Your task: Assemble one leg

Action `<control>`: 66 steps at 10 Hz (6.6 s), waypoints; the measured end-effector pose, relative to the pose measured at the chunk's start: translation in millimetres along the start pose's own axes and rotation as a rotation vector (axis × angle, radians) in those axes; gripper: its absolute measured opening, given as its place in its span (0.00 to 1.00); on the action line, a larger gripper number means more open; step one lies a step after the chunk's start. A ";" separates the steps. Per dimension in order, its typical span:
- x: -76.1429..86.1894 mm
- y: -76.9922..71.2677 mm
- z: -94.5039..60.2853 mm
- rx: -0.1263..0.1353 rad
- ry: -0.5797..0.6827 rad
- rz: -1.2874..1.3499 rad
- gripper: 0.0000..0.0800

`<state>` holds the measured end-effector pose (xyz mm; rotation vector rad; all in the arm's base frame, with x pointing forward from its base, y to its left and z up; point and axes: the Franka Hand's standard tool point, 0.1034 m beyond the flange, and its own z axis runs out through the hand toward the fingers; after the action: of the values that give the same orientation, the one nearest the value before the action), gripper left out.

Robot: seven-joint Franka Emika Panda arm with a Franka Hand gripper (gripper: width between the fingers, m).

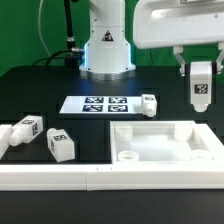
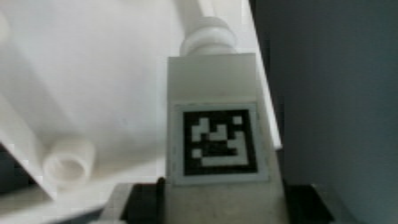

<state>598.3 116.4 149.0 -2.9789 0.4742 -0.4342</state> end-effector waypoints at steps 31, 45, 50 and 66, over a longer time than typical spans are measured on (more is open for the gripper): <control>26.1 6.4 42.5 0.004 0.311 -0.279 0.36; 22.3 -9.4 57.0 0.009 0.350 -0.311 0.36; 20.2 -4.9 57.0 0.004 0.356 -0.318 0.36; 27.4 7.7 55.2 -0.015 0.293 -0.315 0.81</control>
Offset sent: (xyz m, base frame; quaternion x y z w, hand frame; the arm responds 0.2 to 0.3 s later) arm 0.0000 0.0000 0.0000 0.0000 0.0000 0.0000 1.0000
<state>637.2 103.1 102.5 -3.0205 0.0226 -0.9064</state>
